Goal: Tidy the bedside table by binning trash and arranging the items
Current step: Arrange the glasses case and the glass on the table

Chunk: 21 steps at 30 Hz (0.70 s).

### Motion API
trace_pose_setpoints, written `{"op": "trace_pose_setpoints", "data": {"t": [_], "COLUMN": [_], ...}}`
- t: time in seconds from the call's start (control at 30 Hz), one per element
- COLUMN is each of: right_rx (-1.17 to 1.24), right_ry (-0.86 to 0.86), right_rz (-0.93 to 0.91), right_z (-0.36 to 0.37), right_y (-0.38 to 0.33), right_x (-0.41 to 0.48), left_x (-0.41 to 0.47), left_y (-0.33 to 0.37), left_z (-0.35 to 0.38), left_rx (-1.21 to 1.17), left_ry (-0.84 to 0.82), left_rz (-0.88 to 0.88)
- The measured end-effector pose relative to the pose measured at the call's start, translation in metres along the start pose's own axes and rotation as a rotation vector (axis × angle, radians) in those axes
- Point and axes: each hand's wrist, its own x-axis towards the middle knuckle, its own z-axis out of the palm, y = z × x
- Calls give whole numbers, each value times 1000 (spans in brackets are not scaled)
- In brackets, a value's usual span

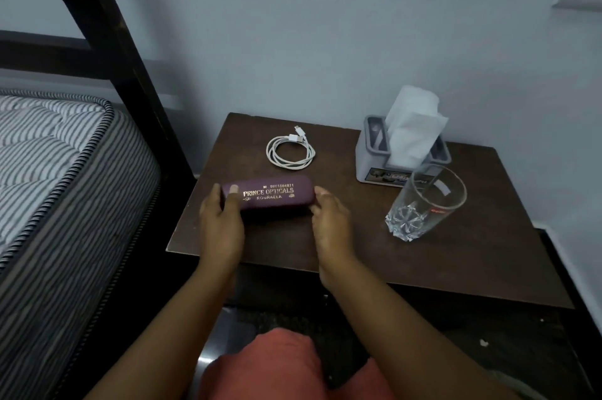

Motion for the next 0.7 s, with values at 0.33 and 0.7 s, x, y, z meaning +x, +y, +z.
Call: {"op": "trace_pose_setpoints", "data": {"t": [0.33, 0.7], "right_rx": [2, -13], "right_ry": [48, 50], "right_rz": [78, 15], "right_z": [-20, -18], "right_y": [20, 19], "right_x": [-14, -16], "left_x": [13, 21], "left_y": [7, -5], "left_z": [24, 26], "left_rx": [105, 156], "left_ry": [-129, -117], "left_rz": [9, 39]}}
